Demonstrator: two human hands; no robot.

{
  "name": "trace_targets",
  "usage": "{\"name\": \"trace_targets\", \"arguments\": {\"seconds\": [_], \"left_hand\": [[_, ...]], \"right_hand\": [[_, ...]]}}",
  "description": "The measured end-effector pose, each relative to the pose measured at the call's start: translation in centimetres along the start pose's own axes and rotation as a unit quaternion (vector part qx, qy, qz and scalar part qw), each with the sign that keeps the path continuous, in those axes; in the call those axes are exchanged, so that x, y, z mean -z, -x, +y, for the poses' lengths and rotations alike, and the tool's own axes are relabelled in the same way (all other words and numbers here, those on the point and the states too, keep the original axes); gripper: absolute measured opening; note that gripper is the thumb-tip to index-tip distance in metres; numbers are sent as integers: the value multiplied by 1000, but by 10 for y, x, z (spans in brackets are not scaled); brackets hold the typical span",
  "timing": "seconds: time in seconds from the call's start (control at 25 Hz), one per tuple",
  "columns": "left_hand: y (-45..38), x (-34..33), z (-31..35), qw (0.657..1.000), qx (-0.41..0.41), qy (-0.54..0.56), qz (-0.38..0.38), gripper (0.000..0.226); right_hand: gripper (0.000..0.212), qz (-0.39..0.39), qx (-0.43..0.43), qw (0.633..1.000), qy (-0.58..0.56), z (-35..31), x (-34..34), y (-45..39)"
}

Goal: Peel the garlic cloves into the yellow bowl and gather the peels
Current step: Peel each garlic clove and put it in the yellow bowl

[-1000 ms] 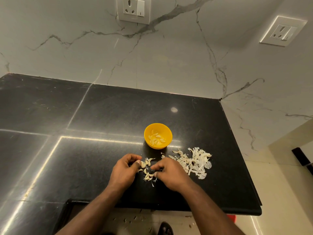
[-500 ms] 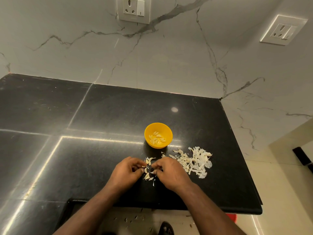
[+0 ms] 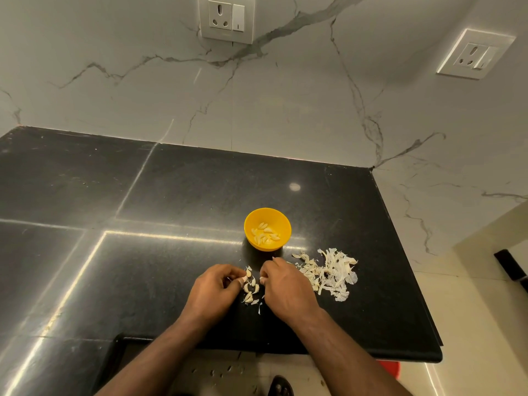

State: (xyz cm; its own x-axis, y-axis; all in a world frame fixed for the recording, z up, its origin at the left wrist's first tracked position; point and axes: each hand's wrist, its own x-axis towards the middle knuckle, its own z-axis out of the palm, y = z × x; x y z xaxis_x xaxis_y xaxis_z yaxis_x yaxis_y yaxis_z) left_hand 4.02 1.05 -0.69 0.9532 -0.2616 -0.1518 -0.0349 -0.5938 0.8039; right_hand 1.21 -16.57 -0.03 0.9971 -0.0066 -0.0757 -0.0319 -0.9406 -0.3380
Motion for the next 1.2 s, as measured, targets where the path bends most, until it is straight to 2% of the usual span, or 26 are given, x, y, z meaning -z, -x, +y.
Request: {"name": "trace_targets", "arguments": {"seconds": [0.12, 0.24, 0.32, 0.48, 0.6, 0.68, 0.76, 0.88, 1.2], "left_hand": [[-1, -1, 7, 997, 19, 80, -5, 11], [-2, -4, 14, 991, 33, 127, -41, 16], [-2, -5, 18, 985, 38, 160, -56, 15], [0, -4, 21, 965, 56, 247, -65, 7], [1, -2, 25, 939, 89, 327, -66, 9], [1, -1, 28, 915, 115, 378, -82, 13], [1, -2, 28, 906, 132, 392, -93, 15], [-1, -3, 24, 895, 144, 409, -102, 15], [-1, -1, 29, 886, 133, 431, -108, 19]], "right_hand": [[17, 35, -56, 978, -195, -2, 9, 2], [8, 23, -139, 911, -387, -5, 18, 6], [8, 0, -161, 866, -474, -6, 21, 9], [10, -21, -171, 833, -526, -3, 24, 13], [11, -20, -162, 828, -536, -3, 27, 15], [8, -11, -168, 812, -558, -5, 29, 16], [8, -10, -173, 797, -579, -7, 30, 16], [9, -16, -165, 800, -577, -7, 32, 17], [20, -10, -104, 863, -494, -2, 34, 14]]}}
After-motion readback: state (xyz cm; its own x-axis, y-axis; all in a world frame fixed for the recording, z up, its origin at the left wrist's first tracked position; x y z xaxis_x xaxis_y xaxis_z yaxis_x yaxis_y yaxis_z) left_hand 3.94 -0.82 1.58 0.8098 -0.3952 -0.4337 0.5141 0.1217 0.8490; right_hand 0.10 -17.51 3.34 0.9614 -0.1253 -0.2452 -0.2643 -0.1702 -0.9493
